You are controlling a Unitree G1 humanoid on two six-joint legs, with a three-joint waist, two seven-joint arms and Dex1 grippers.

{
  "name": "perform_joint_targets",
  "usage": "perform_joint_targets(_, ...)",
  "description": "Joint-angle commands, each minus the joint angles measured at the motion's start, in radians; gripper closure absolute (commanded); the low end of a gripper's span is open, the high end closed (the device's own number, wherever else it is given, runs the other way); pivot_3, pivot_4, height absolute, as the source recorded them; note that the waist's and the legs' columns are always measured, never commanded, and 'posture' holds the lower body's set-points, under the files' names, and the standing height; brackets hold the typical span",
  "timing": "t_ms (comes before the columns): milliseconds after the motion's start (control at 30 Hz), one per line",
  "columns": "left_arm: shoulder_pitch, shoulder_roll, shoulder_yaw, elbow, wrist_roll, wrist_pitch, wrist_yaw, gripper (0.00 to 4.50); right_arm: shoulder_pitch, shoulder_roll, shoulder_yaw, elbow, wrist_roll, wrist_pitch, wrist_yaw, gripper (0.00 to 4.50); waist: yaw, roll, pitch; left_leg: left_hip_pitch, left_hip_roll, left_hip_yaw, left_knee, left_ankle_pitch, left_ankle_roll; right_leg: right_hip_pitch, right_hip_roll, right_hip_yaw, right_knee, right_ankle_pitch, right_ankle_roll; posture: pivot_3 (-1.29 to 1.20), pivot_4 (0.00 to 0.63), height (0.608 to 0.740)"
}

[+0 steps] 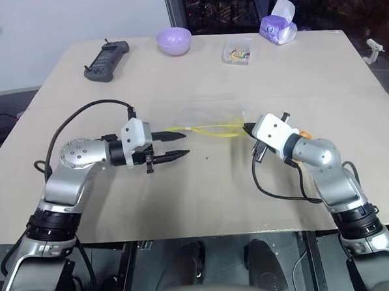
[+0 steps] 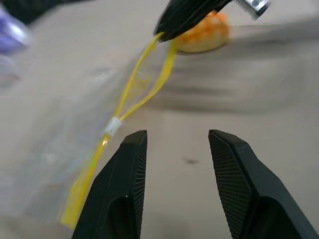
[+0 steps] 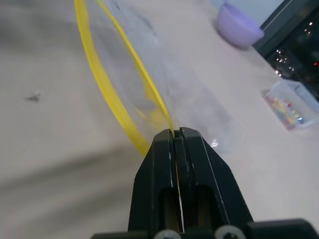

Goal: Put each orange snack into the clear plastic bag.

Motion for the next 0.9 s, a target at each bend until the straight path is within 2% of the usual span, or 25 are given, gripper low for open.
perform_joint_targets(33, -0.044, -0.020, 0.015, 0.075, 0.096, -0.206, 0.094, 2.43, -0.017, -0.007, -0.025, -0.022, 0.009, -0.002, -0.002, 4.50, 0.000, 0.000, 0.000, 0.000, 0.000, 0.000, 0.000, 0.000, 0.000, 0.000, 0.000, 0.000, 0.000, 0.000, 0.000, 0.00, 0.150, 0.740)
perform_joint_targets(167, -0.063, -0.019, -0.002, 0.154, 0.174, -0.365, 0.143, 2.43, -0.016, -0.009, -0.021, -0.019, 0.008, -0.003, 0.004, 4.50, -0.002, 0.000, 0.000, 0.000, 0.000, 0.000, 0.000, 0.000, 0.000, 0.000, 0.000, 0.000, 0.000, 0.000, 0.000, 0.00, 0.150, 0.740)
perform_joint_targets(533, -0.089, -0.022, 0.016, 0.246, 0.235, -0.561, 0.252, 2.43, -0.005, -0.012, -0.021, -0.020, 0.009, 0.004, 0.004, 4.50, -0.006, 0.000, 0.000, 0.000, 0.000, 0.000, 0.000, 0.000, 0.000, 0.000, 0.000, 0.000, 0.000, 0.000, 0.000, 0.00, 0.150, 0.740)
perform_joint_targets(900, -0.065, -0.012, -0.014, 0.229, 0.215, -0.601, 0.239, 2.43, 0.007, -0.009, -0.016, -0.021, 0.004, 0.009, -0.001, 4.50, -0.007, 0.000, 0.000, 0.000, 0.000, 0.000, 0.000, 0.000, 0.000, 0.000, 0.000, 0.000, 0.000, 0.000, 0.000, 0.00, 0.150, 0.740)
